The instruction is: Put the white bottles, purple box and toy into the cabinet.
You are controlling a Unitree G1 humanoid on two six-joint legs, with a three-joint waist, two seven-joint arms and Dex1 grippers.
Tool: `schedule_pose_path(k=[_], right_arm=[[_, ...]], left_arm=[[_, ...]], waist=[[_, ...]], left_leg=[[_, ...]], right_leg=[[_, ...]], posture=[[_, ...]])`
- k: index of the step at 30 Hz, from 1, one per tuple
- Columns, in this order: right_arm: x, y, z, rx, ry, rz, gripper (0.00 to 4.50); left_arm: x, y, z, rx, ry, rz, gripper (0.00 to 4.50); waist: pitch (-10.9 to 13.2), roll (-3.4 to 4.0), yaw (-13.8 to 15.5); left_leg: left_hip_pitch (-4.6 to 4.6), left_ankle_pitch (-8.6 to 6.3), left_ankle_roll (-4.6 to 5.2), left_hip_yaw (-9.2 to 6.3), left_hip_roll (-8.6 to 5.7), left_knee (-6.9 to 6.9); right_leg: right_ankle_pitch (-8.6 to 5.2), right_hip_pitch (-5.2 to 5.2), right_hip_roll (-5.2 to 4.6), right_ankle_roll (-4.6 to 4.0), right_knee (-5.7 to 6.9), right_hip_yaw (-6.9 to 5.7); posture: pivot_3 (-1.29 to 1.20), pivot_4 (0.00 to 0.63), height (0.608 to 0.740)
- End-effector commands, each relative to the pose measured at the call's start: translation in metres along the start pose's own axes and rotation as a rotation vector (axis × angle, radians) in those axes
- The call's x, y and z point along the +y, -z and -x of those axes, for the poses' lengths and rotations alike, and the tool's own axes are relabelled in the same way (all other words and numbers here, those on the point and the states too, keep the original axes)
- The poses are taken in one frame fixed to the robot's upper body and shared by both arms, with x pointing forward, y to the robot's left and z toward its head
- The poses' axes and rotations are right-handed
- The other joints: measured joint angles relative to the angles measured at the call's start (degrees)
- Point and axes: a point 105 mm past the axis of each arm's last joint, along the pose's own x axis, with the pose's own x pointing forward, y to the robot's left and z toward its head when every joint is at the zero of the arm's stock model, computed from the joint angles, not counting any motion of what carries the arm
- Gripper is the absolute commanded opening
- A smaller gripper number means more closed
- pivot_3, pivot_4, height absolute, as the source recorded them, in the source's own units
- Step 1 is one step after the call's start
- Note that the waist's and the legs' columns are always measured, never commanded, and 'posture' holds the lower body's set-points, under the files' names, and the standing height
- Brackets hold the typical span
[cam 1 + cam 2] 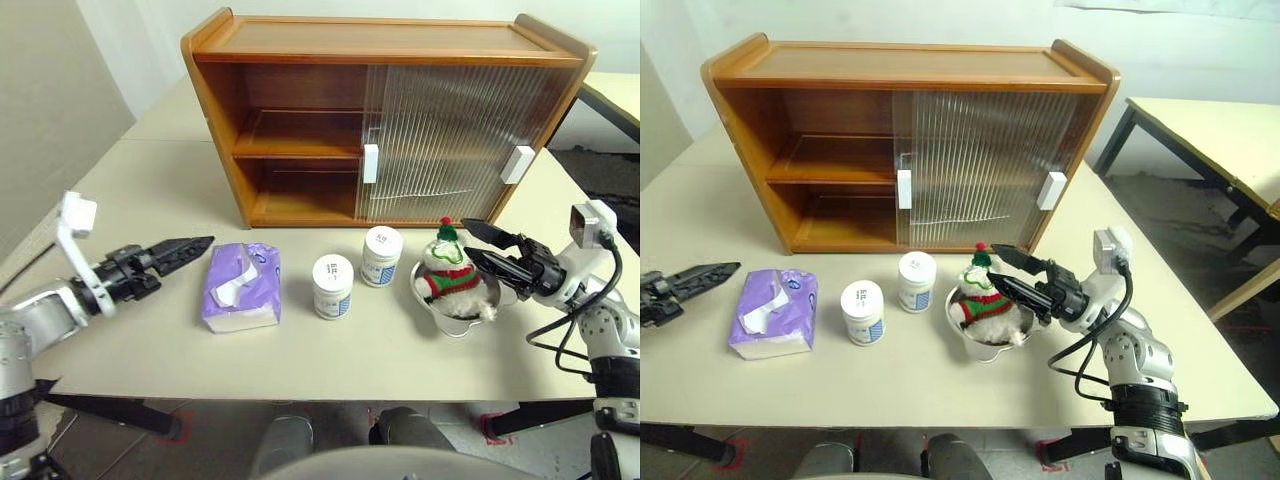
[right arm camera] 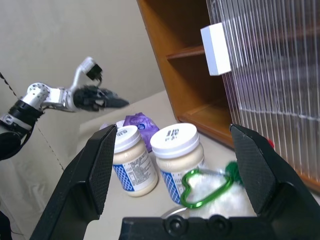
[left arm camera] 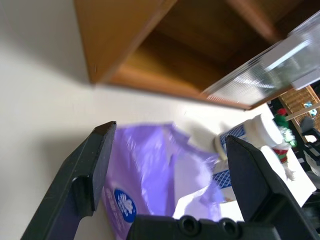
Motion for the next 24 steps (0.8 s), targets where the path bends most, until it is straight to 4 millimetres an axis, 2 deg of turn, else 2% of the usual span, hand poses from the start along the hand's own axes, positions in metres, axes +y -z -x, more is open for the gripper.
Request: schedule_pose_path(k=[1,4,7,13,16,18,20,24], right_arm=[[0.003,0.002,-0.002,0.012,-0.004,0.010,4.50],[0.004,0.002,0.000,0.016,0.001,0.011,4.50],[0.005,0.002,0.000,0.018,0.002,0.011,4.50],[0.005,0.001,0.000,0.022,0.002,0.015,4.50],[0.004,0.001,-0.001,0.022,0.001,0.015,4.50],[0.004,0.001,-0.001,0.021,0.000,0.014,4.50],[0.004,0.002,-0.001,0.023,-0.001,0.011,4.50],[0.004,0.002,-0.001,0.023,-0.003,0.008,4.50]], left_arm=[[0.000,0.033,-0.008,0.136,-0.004,0.098,4.47],[0.000,0.063,-0.005,0.322,-0.038,0.101,4.47],[0.003,0.065,-0.004,0.334,-0.049,0.115,3.84],[0.004,0.048,-0.005,0.260,-0.036,0.110,1.71],[-0.001,0.030,-0.009,0.133,0.019,0.141,0.59],[-0.004,0.022,-0.011,0.082,0.043,0.157,0.07],[-0.014,0.004,-0.014,-0.036,0.103,0.178,0.07],[-0.031,-0.020,-0.018,-0.166,0.187,0.204,0.07]], waist=[[0.01,-0.01,-0.05],[0.02,-0.07,-0.33],[0.03,-0.02,-0.34],[0.10,0.00,-0.30],[0.14,-0.01,-0.15],[0.17,-0.05,-0.09],[0.20,-0.05,-0.10],[0.27,-0.14,-0.05]], left_leg=[[0.03,0.06,-0.10,0.04,0.00,-0.01],[0.06,0.09,-0.15,0.11,0.00,-0.07],[0.13,0.12,-0.22,0.13,0.00,-0.08],[0.31,-0.04,-0.20,0.21,0.00,-0.12],[0.31,-0.14,-0.22,0.21,0.00,-0.12],[0.27,-0.14,-0.22,0.21,0.00,-0.12],[0.13,-0.13,-0.23,0.21,0.00,-0.12],[0.04,0.02,-0.35,0.25,0.00,-0.08]], right_leg=[[0.00,-0.01,0.00,-0.01,0.02,0.02],[0.00,-0.04,0.02,0.00,0.04,0.07],[-0.02,-0.03,0.04,-0.01,0.04,0.11],[-0.05,-0.09,0.03,-0.07,0.03,0.19],[-0.12,-0.17,0.02,-0.13,0.03,0.19],[-0.12,-0.14,0.02,-0.13,0.04,0.19],[-0.12,-0.09,0.02,-0.13,0.05,0.19],[-0.16,-0.11,0.03,-0.05,0.07,0.19]], posture=[[-0.09,0.025,0.740],[-0.09,0.027,0.740],[-0.09,0.027,0.740],[-0.09,0.029,0.740],[-0.09,0.030,0.740],[-0.09,0.031,0.740],[-0.09,0.034,0.740],[-0.09,0.034,0.740]])
